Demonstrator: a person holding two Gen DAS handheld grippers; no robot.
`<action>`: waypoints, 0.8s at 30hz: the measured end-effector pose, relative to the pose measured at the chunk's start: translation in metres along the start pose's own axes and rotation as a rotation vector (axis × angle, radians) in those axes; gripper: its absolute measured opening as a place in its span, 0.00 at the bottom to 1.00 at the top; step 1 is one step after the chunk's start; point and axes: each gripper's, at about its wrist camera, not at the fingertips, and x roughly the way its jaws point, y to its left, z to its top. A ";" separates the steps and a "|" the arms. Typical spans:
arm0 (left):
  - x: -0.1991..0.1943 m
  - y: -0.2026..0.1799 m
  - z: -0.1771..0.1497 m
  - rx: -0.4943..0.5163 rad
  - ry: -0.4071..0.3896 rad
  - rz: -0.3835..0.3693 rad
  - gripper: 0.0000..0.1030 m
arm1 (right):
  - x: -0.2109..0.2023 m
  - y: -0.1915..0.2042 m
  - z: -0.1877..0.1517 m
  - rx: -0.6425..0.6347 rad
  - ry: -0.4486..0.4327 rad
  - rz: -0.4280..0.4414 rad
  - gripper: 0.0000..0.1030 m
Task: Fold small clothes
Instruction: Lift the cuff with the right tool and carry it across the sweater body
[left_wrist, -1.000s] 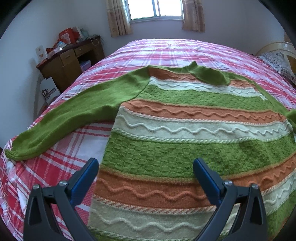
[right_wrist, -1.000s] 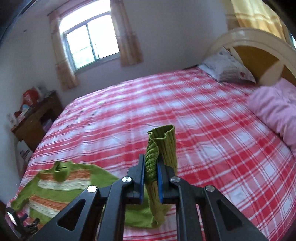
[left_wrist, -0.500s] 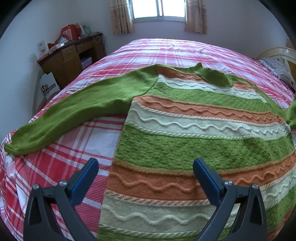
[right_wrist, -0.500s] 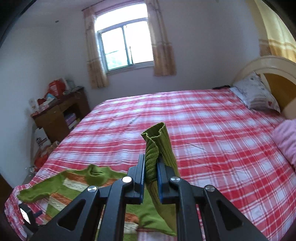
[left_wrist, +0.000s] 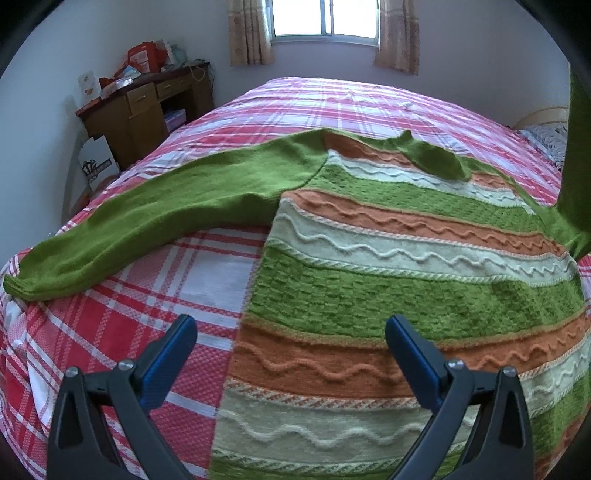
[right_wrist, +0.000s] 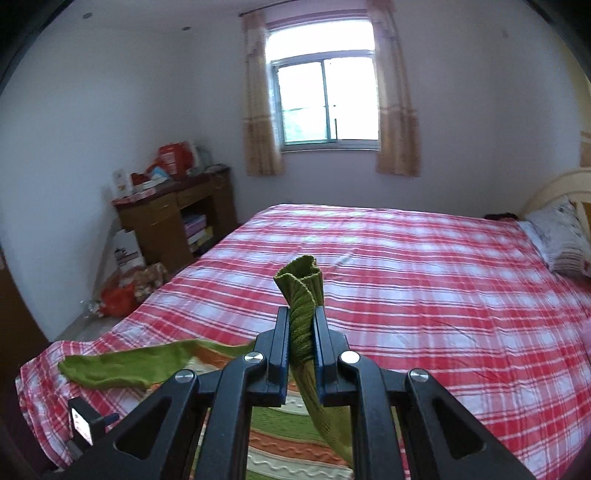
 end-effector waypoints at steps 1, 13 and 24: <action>0.000 0.001 0.000 -0.001 0.001 0.001 1.00 | 0.003 0.008 -0.001 -0.007 0.003 0.011 0.10; 0.005 0.012 -0.003 -0.020 0.012 0.004 1.00 | 0.071 0.078 -0.027 -0.020 0.069 0.118 0.10; 0.002 0.009 -0.009 0.012 0.012 0.037 1.00 | 0.211 0.144 -0.146 0.051 0.290 0.279 0.15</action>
